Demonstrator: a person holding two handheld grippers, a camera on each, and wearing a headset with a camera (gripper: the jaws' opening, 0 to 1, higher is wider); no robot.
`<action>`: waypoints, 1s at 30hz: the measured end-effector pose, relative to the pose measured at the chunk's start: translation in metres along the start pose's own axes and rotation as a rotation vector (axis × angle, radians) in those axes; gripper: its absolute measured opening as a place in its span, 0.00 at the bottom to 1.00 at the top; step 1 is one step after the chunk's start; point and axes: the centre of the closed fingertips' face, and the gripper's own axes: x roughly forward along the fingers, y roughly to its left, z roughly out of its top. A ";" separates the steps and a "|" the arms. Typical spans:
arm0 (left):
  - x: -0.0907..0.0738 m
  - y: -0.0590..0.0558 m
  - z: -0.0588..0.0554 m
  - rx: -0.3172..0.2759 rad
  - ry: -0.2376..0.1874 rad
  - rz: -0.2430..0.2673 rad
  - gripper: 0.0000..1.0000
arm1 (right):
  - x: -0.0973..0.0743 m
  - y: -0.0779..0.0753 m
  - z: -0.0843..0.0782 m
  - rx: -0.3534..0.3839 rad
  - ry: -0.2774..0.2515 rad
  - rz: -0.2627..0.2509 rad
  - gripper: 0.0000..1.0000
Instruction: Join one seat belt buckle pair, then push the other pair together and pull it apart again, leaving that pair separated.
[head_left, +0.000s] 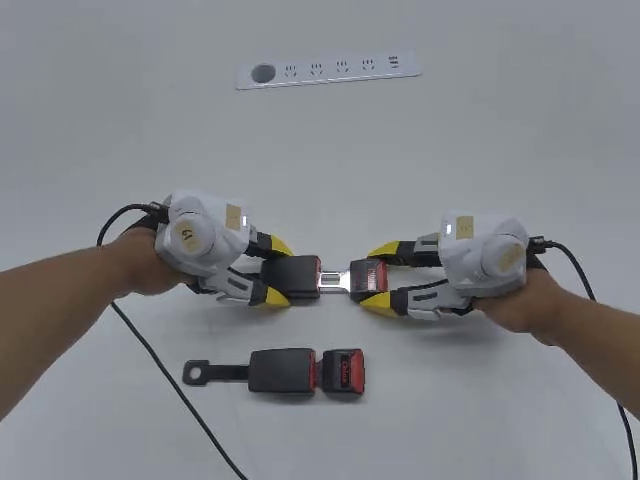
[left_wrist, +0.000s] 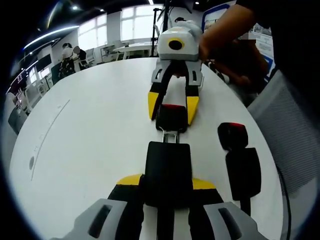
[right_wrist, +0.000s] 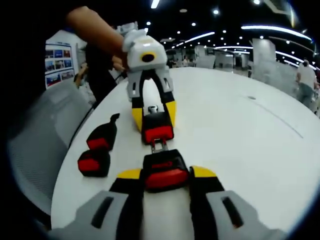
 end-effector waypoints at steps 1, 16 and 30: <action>0.000 0.000 0.000 0.002 0.002 -0.002 0.34 | 0.001 0.000 0.000 -0.010 0.002 0.000 0.36; 0.001 -0.002 -0.001 0.020 0.006 -0.013 0.34 | 0.013 0.003 0.008 -0.013 0.033 -0.011 0.36; 0.002 0.001 -0.002 0.013 0.002 -0.014 0.34 | 0.026 0.004 0.017 0.006 0.057 -0.022 0.36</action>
